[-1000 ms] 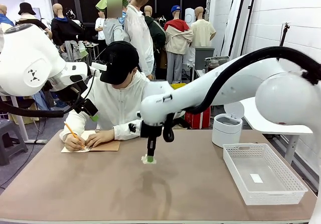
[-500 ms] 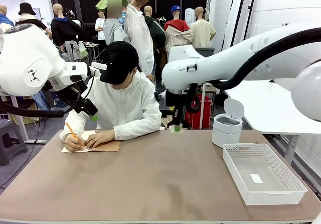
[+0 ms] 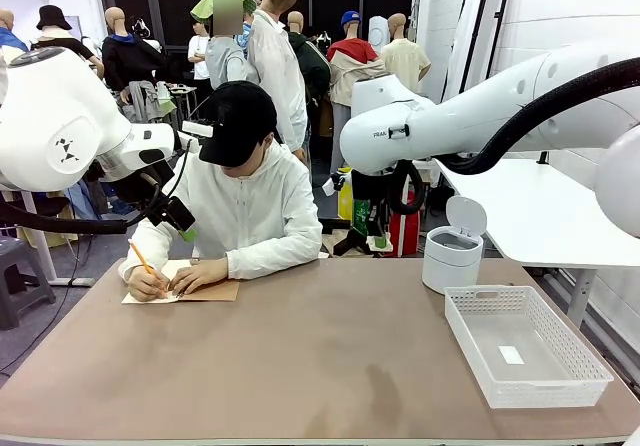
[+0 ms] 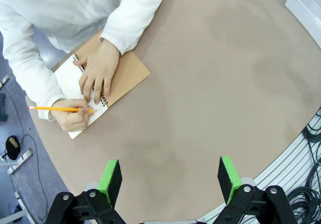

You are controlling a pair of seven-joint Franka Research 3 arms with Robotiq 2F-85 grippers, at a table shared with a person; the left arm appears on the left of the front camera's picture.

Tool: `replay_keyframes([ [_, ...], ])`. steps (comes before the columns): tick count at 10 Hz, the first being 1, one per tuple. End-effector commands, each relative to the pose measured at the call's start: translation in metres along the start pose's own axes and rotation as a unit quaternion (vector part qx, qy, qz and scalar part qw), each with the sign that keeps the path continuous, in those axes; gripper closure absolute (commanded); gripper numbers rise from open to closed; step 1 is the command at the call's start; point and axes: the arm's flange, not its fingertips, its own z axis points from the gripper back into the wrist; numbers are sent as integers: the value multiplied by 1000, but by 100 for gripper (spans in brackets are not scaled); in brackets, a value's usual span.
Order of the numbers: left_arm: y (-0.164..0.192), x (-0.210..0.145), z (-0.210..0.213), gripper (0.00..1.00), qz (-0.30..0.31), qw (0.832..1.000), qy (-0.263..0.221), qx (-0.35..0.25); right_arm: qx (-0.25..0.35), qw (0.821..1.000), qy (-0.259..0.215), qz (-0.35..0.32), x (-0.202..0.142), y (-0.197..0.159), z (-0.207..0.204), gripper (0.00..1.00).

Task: Sort the paper based on its condition.
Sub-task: If a person hands you a paper, place it in the Organizing basket , and if it's crumpled, put it in the Trash can.

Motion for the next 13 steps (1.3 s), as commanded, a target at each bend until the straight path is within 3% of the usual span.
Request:
replay_keyframes([
  [1, 1, 0, 1, 0, 1, 1000, -2, -2, 7, 1000, -6, 12, 1, 1, 0, 71],
  [4, 1, 0, 1, 0, 1, 1000, -2, -2, 0, 1000, -1, 3, 2, 3, 1, 71],
  [6, 1, 0, 1, 0, 1, 1000, -2, -2, -53, 997, 20, -46, -6, -13, 2, 71],
  [13, 1, 0, 1, 0, 1, 1000, -2, -2, -152, 980, 69, -107, -76, -86, 1, 71],
])
